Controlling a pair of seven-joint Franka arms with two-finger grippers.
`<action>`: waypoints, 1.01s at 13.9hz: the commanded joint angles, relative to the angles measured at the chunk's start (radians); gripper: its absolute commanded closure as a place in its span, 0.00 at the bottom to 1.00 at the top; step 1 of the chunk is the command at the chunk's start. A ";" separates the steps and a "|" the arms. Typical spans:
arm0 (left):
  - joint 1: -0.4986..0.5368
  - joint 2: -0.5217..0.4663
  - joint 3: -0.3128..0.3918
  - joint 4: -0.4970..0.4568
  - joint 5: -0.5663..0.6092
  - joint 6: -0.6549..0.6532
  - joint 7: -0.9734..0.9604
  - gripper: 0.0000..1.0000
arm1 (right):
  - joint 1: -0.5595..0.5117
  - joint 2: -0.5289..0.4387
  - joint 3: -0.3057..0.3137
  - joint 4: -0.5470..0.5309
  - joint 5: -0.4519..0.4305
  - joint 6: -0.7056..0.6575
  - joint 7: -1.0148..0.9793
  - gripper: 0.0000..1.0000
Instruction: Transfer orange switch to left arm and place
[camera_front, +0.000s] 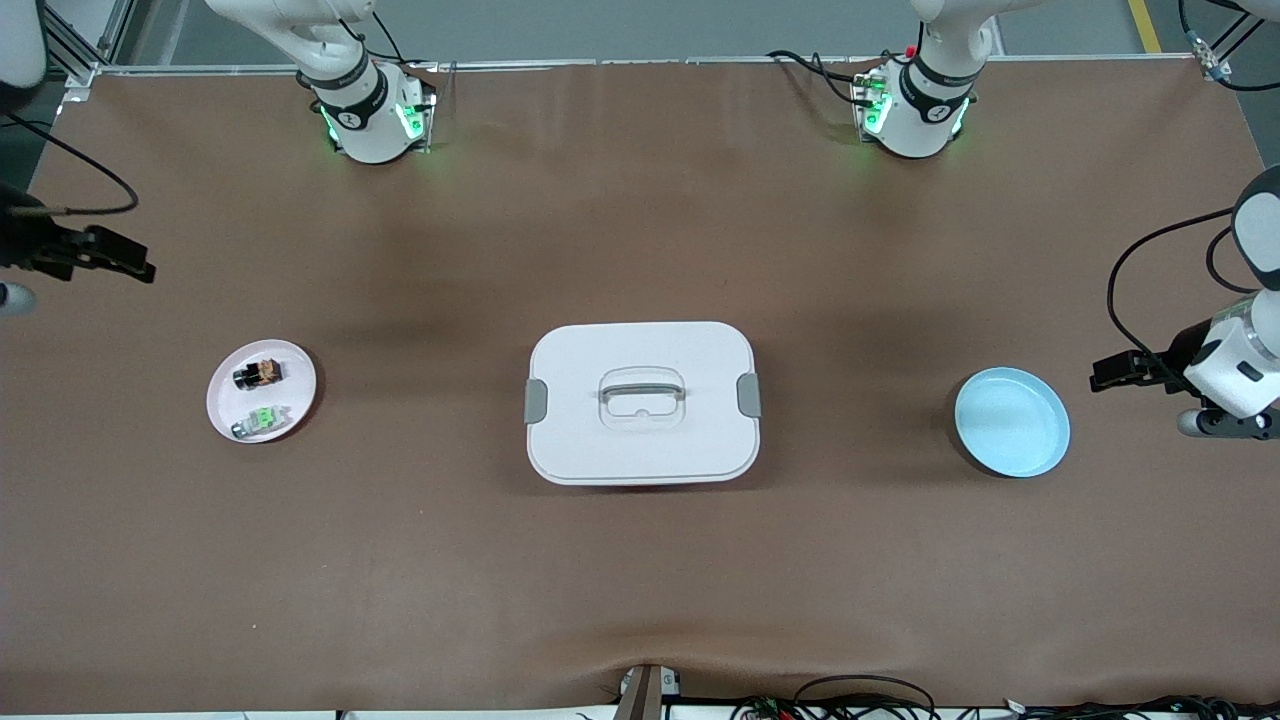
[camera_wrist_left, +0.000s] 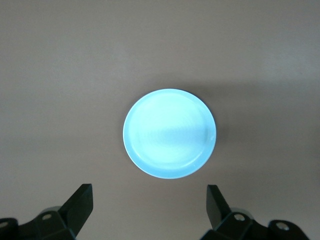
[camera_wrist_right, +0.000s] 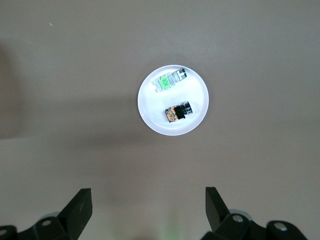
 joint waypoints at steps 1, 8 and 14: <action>0.016 0.048 -0.003 -0.004 0.000 0.057 0.007 0.00 | -0.033 -0.010 0.003 -0.142 0.003 0.128 -0.014 0.00; 0.058 0.172 -0.003 -0.043 -0.002 0.194 0.007 0.00 | -0.116 0.134 0.003 -0.294 0.005 0.434 -0.192 0.00; 0.102 0.264 -0.004 -0.044 -0.003 0.257 0.009 0.00 | -0.124 0.231 0.003 -0.406 0.005 0.682 -0.195 0.00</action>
